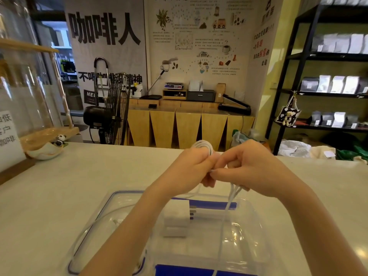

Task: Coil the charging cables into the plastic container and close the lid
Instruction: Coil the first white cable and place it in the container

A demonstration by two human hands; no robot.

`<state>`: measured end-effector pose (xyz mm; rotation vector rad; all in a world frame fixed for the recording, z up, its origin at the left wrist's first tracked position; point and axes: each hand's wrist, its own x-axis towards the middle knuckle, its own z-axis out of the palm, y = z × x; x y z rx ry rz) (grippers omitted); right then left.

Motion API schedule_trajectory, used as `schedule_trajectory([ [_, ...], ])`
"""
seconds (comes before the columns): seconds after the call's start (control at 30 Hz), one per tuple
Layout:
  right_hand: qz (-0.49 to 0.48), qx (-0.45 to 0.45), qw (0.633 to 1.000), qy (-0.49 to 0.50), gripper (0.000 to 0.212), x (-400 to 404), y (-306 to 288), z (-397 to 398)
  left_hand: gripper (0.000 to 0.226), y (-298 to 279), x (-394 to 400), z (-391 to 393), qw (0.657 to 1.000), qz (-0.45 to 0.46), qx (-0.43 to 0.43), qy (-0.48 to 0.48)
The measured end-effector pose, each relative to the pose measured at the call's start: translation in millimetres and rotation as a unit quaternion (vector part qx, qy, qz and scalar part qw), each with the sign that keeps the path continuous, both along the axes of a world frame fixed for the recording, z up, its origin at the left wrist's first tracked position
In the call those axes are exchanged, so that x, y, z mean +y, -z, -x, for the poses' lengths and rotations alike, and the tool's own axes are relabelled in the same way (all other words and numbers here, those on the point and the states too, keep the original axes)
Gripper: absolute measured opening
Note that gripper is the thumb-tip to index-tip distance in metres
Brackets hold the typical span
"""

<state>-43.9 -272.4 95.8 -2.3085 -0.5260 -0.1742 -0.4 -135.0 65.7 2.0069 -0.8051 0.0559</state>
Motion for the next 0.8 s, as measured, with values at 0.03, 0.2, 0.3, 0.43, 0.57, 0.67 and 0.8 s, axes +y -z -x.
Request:
schedule_trajectory([
  [0.03, -0.013, 0.000, 1.000, -0.008, 0.010, -2, -1, 0, 0.036, -1, 1, -1, 0.999, -0.002, 0.043, 0.012],
  [0.2, -0.130, -0.029, 0.990, -0.038, 0.004, -7, 1, -5, 0.046, -8, 14, -6, 0.984, -0.071, 0.162, 0.036],
  [0.3, -0.311, 0.017, 0.949, -0.041, 0.018, -16, 3, -13, 0.045, -14, 31, -9, 0.981, 0.016, 0.186, 0.059],
  [0.43, -0.463, 0.153, 0.864, -0.130, 0.023, -23, 5, -23, 0.041, -19, 43, -10, 0.973, 0.097, 0.189, 0.092],
  [0.57, -0.442, 0.141, 0.884, -0.061, 0.009, -23, 15, -33, 0.037, -19, 41, -11, 0.970, 0.139, 0.170, 0.107],
  [0.67, -0.475, 0.147, 0.867, 0.040, 0.014, -22, 23, -39, 0.049, -19, 44, -13, 0.946, 0.185, 0.188, 0.186],
  [0.8, -0.450, 0.117, 0.880, 0.099, 0.018, -20, 26, -41, 0.026, -20, 47, -15, 0.926, 0.242, 0.185, 0.224],
])
